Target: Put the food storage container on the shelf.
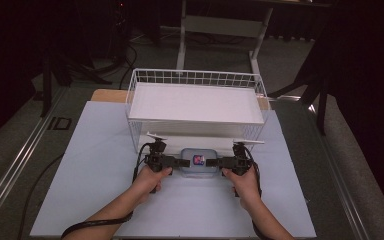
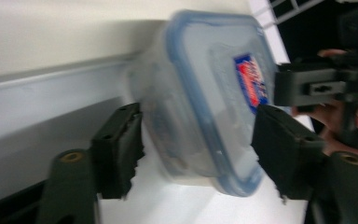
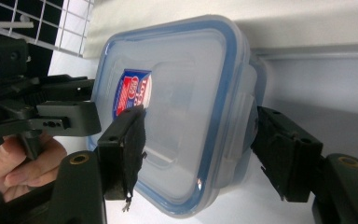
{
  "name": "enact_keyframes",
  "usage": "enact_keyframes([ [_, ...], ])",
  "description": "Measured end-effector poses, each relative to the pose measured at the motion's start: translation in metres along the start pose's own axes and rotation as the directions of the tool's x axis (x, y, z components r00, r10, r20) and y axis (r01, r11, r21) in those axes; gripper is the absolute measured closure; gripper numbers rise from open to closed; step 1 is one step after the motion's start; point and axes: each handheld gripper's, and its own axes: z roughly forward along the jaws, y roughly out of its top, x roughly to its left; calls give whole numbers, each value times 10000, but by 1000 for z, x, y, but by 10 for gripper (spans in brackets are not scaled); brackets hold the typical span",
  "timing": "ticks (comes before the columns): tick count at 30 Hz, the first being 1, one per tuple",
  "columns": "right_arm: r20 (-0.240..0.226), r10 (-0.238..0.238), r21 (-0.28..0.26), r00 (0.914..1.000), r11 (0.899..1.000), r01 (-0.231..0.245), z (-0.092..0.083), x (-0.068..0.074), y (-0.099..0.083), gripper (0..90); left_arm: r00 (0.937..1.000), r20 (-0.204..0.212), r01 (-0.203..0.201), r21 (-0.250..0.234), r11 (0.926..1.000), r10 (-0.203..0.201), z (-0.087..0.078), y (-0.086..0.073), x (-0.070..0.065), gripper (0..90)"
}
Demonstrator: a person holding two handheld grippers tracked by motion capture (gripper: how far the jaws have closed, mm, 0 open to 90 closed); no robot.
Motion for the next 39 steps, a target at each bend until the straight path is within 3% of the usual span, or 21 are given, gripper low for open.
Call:
enact_keyframes([
  [8, 69, 17, 109, 10000, 9999, -18, -2, 2, -2, 364, 9988, -411, -262, 121, 9996, 267, -1, 1, -9, 388],
  [12, 258, -449, 188, 9987, 9988, 444, -4, 7, -4, 375, 9969, -485, -614, 133, 9980, 620, -4, -1, -12, 422],
  [20, 419, -1202, -251, 9919, 9923, 1213, -10, 13, -17, 400, 9840, -985, -1504, -121, 9886, 1485, -9, -12, -24, 463],
  [26, 482, -1545, -559, 9868, 9860, 1571, -13, 16, -24, 403, 9827, -998, -1602, -368, 9864, 1559, -11, -17, -26, 484],
  [29, 431, -1719, -550, 9842, 9832, 1741, -13, 16, -25, 403, 9789, -1128, -1762, -422, 9835, 1705, -13, -14, -27, 490],
  [34, 305, -1919, -844, 9809, 9774, 1939, -11, 19, -18, 404, 9788, -1246, -1721, -720, 9824, 1623, -20, -8, -27, 493],
  [39, 302, -2272, -1267, 9734, 9651, 2292, -8, 26, -8, 404, 9764, -1387, -1813, -1120, 9770, 1653, -28, -1, -27, 493],
])
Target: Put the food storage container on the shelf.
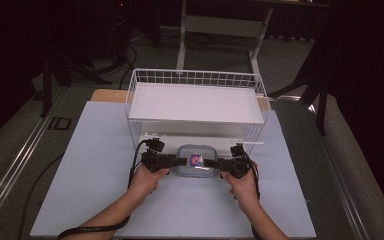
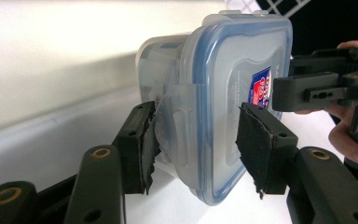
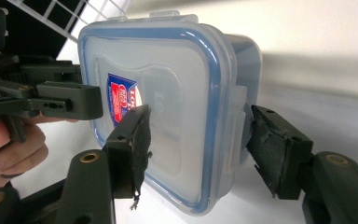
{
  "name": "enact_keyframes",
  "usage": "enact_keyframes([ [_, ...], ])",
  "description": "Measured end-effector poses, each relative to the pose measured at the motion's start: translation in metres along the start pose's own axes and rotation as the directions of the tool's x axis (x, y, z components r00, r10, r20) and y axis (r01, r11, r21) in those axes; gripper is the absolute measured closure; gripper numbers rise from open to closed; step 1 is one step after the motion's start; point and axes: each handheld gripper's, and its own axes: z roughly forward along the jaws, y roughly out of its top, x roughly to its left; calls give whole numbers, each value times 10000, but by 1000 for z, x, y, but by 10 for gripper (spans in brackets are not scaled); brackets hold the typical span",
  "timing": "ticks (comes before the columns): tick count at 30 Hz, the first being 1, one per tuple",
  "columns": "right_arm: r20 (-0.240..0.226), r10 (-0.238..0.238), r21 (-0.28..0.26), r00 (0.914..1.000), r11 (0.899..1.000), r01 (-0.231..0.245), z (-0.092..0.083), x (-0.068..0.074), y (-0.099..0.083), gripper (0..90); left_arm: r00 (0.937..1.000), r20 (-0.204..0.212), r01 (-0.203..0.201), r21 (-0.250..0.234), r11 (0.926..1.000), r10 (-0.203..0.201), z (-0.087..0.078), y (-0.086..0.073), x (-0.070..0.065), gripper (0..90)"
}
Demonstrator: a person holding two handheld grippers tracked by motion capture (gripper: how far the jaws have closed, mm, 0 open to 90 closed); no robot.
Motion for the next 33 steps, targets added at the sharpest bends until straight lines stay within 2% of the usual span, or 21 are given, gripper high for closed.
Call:
enact_keyframes([
  [6, 62, -184, -300, 9998, 9994, 186, 4, 2, 16, 403, 9999, -6, 172, -395, 9991, -173, -1, 11, 5, 495],
  [8, 77, -152, -377, 9999, 9992, 155, 6, 1, 21, 403, 10000, -71, -44, -600, 9982, 40, -1, 14, 9, 495],
  [13, 14, 114, -496, 9999, 9987, -113, 13, -2, 28, 403, 9997, -89, 234, -1004, 9947, -244, 3, 19, 18, 494],
  [14, 87, -175, -658, 9998, 9977, 180, 15, -5, 29, 403, 9993, -92, 353, -1060, 9937, -365, 5, 19, 19, 493],
  [15, 51, -186, -692, 9998, 9974, 189, 17, -6, 30, 403, 9995, -205, 219, -1150, 9931, -245, 5, 19, 21, 493],
  [17, 48, -64, -692, 10000, 9976, 67, 21, -8, 30, 403, 9990, -123, 402, -1300, 9907, -422, 6, 19, 22, 492],
  [18, 48, -50, -716, 10000, 9974, 54, 22, -8, 31, 403, 9995, -274, 141, -1327, 9911, -179, 6, 19, 25, 492],
  [19, 48, -87, -763, 10000, 9970, 90, 23, -9, 31, 403, 9995, -275, 96, -1398, 9901, -135, 7, 19, 26, 492],
  [21, 13, 115, -732, 9999, 9973, -113, 25, -8, 32, 402, 9997, -232, -6, -1425, 9898, -27, 7, 20, 30, 492],
  [22, 70, -56, -857, 10000, 9963, 61, 26, -9, 33, 402, 9998, -190, 10, -1414, 9899, -37, 8, 21, 31, 491],
  [23, 85, 148, -721, 9999, 9973, -142, 26, -8, 33, 402, 9996, -189, 194, -1436, 9894, -223, 9, 21, 32, 491],
  [27, 230, -30, -753, 9997, 9971, 47, 31, -11, 35, 401, 9987, -128, 466, -1501, 9876, -491, 12, 19, 36, 489],
  [32, 269, 44, -682, 9996, 9977, -26, 32, -11, 38, 400, 9996, -146, 206, -1538, 9879, -231, 13, 21, 40, 487],
  [33, 280, 34, -763, 9996, 9971, -13, 33, -12, 39, 399, 9994, -122, 292, -1540, 9876, -314, 14, 21, 41, 486],
])
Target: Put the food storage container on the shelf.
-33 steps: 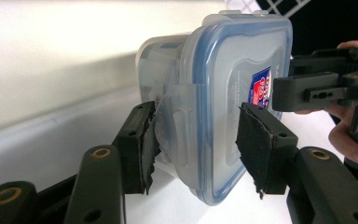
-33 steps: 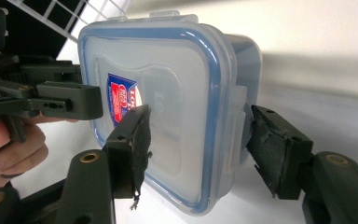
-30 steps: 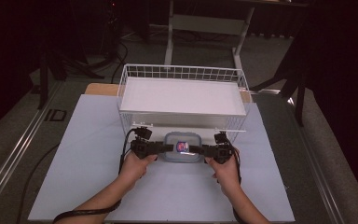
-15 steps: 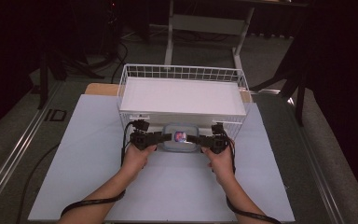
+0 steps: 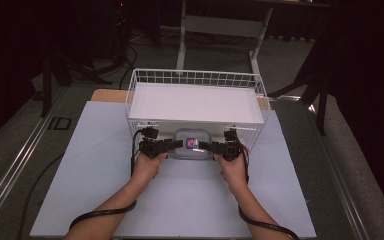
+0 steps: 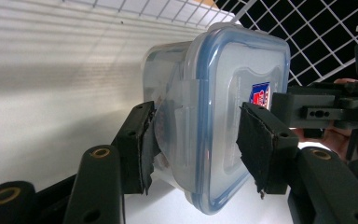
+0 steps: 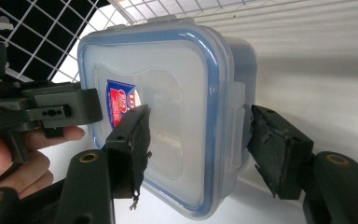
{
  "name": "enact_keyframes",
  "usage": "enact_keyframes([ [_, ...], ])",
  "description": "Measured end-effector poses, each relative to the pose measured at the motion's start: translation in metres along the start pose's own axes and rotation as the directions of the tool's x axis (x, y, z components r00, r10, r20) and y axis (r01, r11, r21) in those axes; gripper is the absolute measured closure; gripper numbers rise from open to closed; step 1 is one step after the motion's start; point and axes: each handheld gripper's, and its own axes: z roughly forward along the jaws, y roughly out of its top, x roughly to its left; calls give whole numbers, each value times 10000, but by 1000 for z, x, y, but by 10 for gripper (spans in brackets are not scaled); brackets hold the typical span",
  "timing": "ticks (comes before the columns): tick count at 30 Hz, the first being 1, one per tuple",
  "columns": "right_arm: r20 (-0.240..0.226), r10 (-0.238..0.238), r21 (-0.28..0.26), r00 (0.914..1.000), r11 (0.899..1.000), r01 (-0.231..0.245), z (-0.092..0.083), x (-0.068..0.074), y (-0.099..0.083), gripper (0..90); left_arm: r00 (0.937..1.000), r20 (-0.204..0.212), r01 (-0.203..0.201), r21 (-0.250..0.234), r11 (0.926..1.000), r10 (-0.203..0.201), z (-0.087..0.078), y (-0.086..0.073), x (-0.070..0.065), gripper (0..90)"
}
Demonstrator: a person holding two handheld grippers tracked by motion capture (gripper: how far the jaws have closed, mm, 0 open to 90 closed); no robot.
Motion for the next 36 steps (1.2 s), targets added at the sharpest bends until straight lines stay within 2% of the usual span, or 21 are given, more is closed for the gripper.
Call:
enact_keyframes([
  [4, -24, -10, -327, 10000, 9995, 9, 1, -3, -1, 395, 10000, 51, -3, -31, 10000, 3, 2, 0, 2, 482],
  [5, -46, 175, -296, 9998, 9994, -176, 1, -3, -1, 393, 10000, -8, -36, -87, 10000, 36, 2, 0, 2, 477],
  [6, 1, 55, -371, 10000, 9993, -55, 2, -3, -1, 390, 10000, -38, -75, -73, 9999, 75, 3, 0, 2, 472],
  [9, -35, 139, -362, 9999, 9992, -140, 4, -4, 0, 381, 9999, -165, -23, -92, 10000, 21, 5, 0, 1, 458],
  [11, 58, 62, -473, 10000, 9989, -59, 6, -5, 0, 370, 9994, -269, 208, -283, 9994, -216, 8, 0, 1, 441],
  [15, 91, 136, -781, 9999, 9969, -128, 8, -9, -2, 365, 9974, -54, 709, -439, 9965, -712, 10, -1, 5, 432],
  [16, -19, 507, -686, 9987, 9964, -507, 7, -7, -3, 366, 9968, -70, 795, -450, 9958, -799, 10, -2, 6, 424],
  [18, 19, 592, -652, 9982, 9961, -590, 7, -7, -3, 375, 9963, -163, 842, -374, 9958, -848, 12, -2, 7, 394],
  [19, 58, 457, -691, 9989, 9966, -452, 8, -7, -3, 386, 9948, -179, 995, -379, 9943, -1003, 12, -1, 7, 372],
  [20, 221, 134, -841, 9997, 9964, -115, 10, -9, -2, 387, 9936, -277, 1083, -414, 9933, -1095, 12, -1, 9, 361],
  [21, 170, 18, -801, 9999, 9968, -4, 11, -9, -2, 385, 9936, -318, 1064, -486, 9931, -1080, 12, -1, 9, 374],
  [22, 243, 192, -843, 9995, 9963, -171, 12, -7, -2, 386, 9939, -324, 1037, -568, 9930, -1056, 12, 0, 9, 380],
  [27, 362, 149, -734, 9992, 9972, -122, 10, -2, -3, 394, 9919, -922, 810, -713, 9942, -874, 9, 1, 4, 378],
  [28, 425, 69, -819, 9991, 9966, -34, 9, -2, -3, 408, 9935, -868, 665, -818, 9944, -736, 7, -1, 4, 377],
  [29, 532, 11, -852, 9986, 9964, 35, 7, -1, -4, 412, 9918, -1131, 498, -852, 9951, -593, 5, -1, 5, 377],
  [30, 580, -104, -817, 9983, 9965, 151, 6, 1, -4, 417, 9944, -903, 467, -889, 9949, -547, 3, -3, 5, 371],
  [31, 552, -208, -771, 9983, 9967, 250, 5, 1, -5, 422, 9971, -705, 219, -821, 9964, -278, 0, -4, 6, 338],
  [33, 449, -689, -967, 9966, 9926, 730, 1, 0, -5, 422, 9980, -543, 270, -1144, 9931, -334, -4, -7, 7, 328],
  [34, 453, -811, -1045, 9957, 9909, 854, -1, 1, -6, 421, 9994, -344, 23, -1279, 9918, -68, -7, -9, 10, 328],
  [35, 494, -827, -1087, 9954, 9902, 876, -3, 3, -7, 420, 9992, -78, 374, -1355, 9901, -388, -9, -11, 5, 327],
  [36, 549, -1141, -1177, 9920, 9858, 1199, -4, 3, -7, 420, 9998, -216, 20, -1453, 9894, -52, -12, -13, 5, 311],
])
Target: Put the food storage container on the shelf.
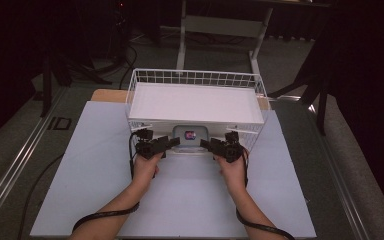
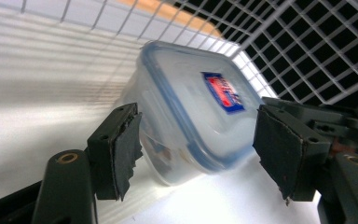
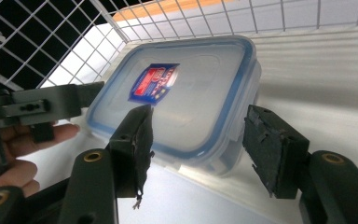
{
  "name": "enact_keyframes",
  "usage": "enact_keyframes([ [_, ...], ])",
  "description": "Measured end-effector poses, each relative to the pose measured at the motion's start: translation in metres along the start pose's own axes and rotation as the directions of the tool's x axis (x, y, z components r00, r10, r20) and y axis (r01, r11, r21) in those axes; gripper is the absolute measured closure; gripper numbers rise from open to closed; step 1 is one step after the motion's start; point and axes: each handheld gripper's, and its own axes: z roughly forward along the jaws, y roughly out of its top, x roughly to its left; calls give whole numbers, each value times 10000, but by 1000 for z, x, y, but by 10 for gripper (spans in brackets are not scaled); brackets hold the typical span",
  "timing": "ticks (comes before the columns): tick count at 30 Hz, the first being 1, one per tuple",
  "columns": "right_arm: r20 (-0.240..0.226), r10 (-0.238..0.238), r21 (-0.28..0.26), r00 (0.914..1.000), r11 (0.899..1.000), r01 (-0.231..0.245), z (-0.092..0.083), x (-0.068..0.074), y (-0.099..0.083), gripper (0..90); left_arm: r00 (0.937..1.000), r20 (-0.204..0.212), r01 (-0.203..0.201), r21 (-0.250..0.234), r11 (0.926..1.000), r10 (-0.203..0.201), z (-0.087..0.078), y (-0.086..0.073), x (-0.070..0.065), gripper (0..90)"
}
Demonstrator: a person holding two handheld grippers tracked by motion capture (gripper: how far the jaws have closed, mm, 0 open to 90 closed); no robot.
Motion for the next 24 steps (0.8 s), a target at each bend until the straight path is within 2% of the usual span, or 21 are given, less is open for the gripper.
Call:
enact_keyframes([
  [2, 61, -225, 5, 9997, 9997, 225, -4, 3, -1, 407, 9993, 154, -343, -114, 9993, 345, -6, -2, -2, 291],
  [3, 123, -365, 3, 9993, 9993, 365, -6, 6, -2, 406, 9985, 117, -524, -220, 9984, 526, -10, -3, -5, 268],
  [4, 161, -307, 78, 9994, 9995, 306, -9, 9, -3, 398, 9971, 44, -765, -260, 9967, 766, -14, -4, -8, 266],
  [7, 183, -668, -43, 9976, 9977, 669, -15, 15, -6, 405, 9931, 90, -1165, -112, 9931, 1166, -22, -8, -16, 217],
  [9, 242, -923, -97, 9954, 9957, 925, -20, 21, -8, 418, 9862, 176, -1650, 24, 9863, 1649, -27, -12, -22, 175],
  [12, 218, -1298, -177, 9913, 9913, 1302, -25, 29, -11, 436, 9772, 343, -2100, 104, 9776, 2095, -35, -18, -33, 144],
  [14, 75, -1269, -217, 9919, 9917, 1270, -26, 33, -14, 450, 9700, 477, -2391, 103, 9709, 2383, -41, -21, -38, 107],
  [15, 145, -1337, -198, 9909, 9908, 1340, -27, 36, -16, 450, 9700, 477, -2391, 103, 9709, 2383, -41, -21, -38, 57],
  [16, 145, -1337, -198, 9909, 9908, 1340, -27, 36, -16, 450, 9674, 544, -2482, 130, 9686, 2471, -45, -23, -41, 57],
  [17, 358, -1641, -170, 9858, 9862, 1647, -29, 43, -19, 522, 9660, 559, -2539, 245, 9669, 2522, -49, -24, -44, 24],
  [18, 399, -1689, -144, 9848, 9854, 1696, -28, 45, -20, 530, 9612, 393, -2747, 406, 9607, 2731, -55, -26, -49, 24],
  [19, 399, -1689, -144, 9848, 9854, 1696, -28, 45, -20, 530, 9612, 393, -2747, 406, 9607, 2731, -55, -26, -49, 24],
  [20, 283, -1606, -2, 9866, 9870, 1606, -26, 47, -23, 583, 9565, 333, -2912, 413, 9558, 2899, -63, -28, -53, 24],
  [22, 301, -1644, 49, 9859, 9864, 1643, -25, 48, -24, 603, 9545, 371, -2973, 362, 9541, 2960, -68, -29, -54, 24],
  [24, 352, -1722, 116, 9844, 9850, 1719, -20, 50, -30, 753, 9488, 299, -3151, 274, 9487, 3143, -77, -32, -56, 24],
])
